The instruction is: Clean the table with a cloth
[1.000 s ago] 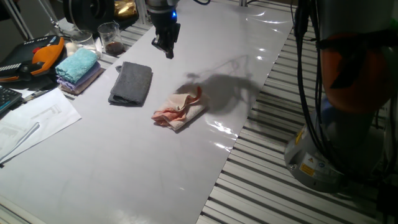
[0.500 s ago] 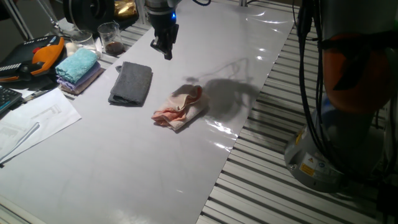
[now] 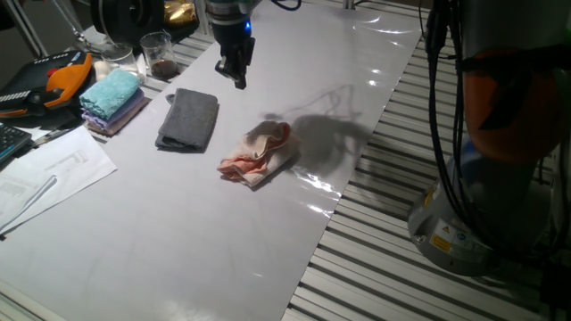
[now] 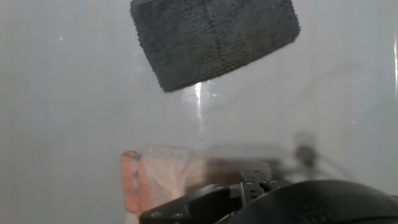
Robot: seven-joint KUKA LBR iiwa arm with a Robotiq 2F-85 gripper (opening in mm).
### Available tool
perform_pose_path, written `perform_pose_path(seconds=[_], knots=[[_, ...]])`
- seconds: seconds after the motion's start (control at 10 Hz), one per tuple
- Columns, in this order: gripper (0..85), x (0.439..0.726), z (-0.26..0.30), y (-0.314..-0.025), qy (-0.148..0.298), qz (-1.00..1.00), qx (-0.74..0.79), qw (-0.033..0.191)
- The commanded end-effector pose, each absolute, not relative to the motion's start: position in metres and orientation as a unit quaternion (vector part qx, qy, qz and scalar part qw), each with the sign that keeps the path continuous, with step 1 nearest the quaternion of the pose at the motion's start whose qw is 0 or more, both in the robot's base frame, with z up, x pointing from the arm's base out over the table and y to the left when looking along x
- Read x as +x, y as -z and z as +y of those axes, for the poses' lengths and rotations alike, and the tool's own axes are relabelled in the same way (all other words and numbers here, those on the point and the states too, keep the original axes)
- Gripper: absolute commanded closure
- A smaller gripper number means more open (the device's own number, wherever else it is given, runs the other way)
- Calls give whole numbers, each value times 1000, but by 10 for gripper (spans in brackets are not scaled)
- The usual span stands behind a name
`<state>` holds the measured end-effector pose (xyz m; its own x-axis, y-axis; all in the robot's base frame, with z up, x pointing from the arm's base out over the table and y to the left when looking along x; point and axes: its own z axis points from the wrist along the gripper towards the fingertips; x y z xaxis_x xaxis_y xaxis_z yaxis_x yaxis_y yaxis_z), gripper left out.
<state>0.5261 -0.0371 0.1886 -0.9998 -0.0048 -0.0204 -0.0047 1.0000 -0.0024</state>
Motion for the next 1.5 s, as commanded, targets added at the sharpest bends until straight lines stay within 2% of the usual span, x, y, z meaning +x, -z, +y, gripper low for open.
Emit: perform_pose_path(seconds=[0.0, 0.2, 0.3, 0.5, 0.8, 1.1, 1.4], knots=[[850, 526, -37, -189, -2, 1000, 2, 13], [850, 526, -37, -189, 19, 999, -3, 29], [850, 526, -37, -189, 7, 999, -9, 30], [850, 526, -37, -189, 11, 1000, 3, 15], [850, 526, -37, -189, -2, 1000, 19, 6], [850, 528, -26, -192, -14, 999, -25, 18], [850, 532, 4, -199, -6, 999, -32, 11]])
